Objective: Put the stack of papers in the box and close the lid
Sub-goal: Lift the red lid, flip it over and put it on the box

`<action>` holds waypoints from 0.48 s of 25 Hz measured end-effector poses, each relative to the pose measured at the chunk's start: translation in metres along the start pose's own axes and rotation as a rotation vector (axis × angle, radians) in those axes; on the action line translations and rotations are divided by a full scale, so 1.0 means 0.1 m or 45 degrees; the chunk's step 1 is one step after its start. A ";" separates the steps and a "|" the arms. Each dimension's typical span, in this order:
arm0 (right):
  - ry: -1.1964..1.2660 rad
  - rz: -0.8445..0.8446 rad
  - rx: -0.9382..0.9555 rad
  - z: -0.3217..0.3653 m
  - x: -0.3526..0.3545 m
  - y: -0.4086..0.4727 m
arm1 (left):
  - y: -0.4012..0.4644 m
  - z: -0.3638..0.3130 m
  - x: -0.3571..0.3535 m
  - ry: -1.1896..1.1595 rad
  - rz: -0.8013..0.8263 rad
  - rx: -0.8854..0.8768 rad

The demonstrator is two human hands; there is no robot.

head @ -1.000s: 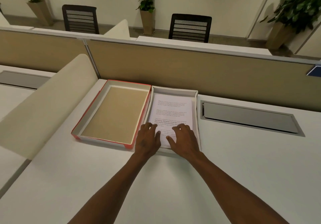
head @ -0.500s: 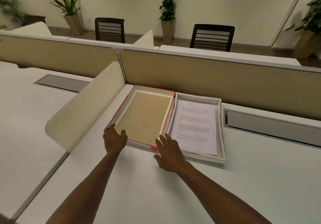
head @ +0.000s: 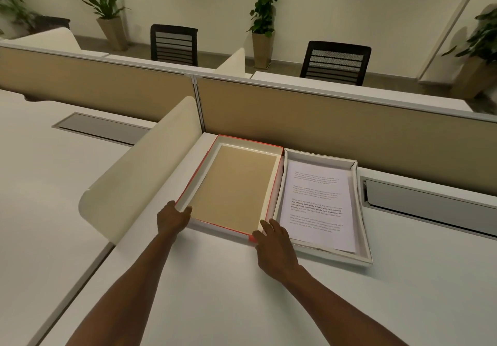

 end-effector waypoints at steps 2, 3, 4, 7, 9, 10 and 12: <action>0.020 -0.008 -0.023 -0.03 -0.02 0.02 | 0.08 0.01 0.05 -0.099 -0.032 0.029; 0.018 -0.010 -0.023 -0.04 -0.02 0.02 | 0.12 0.02 0.08 -0.189 -0.033 0.052; 0.011 -0.010 -0.018 -0.04 -0.03 0.03 | 0.16 0.02 0.09 -0.326 -0.032 0.094; 0.066 -0.048 -0.021 -0.07 0.05 0.05 | 0.15 -0.06 0.11 -0.782 0.009 0.195; 0.229 -0.086 -0.099 -0.06 0.22 0.11 | 0.09 -0.14 0.13 -0.917 0.028 0.162; 0.342 -0.097 -0.160 -0.03 0.35 0.17 | 0.05 -0.19 0.17 -0.963 0.016 0.121; 0.628 -0.156 -0.291 0.06 0.70 0.37 | -0.06 -0.31 0.27 -1.004 -0.041 -0.011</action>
Point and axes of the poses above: each hand's wrist, its own y-axis towards the middle knuckle, its own x-axis out of the back of the hand, z = x × y, the point moved 5 cm from there along y, towards the middle knuckle, and after that the axes turned 11 degrees about -x, right-handed, at the moved point
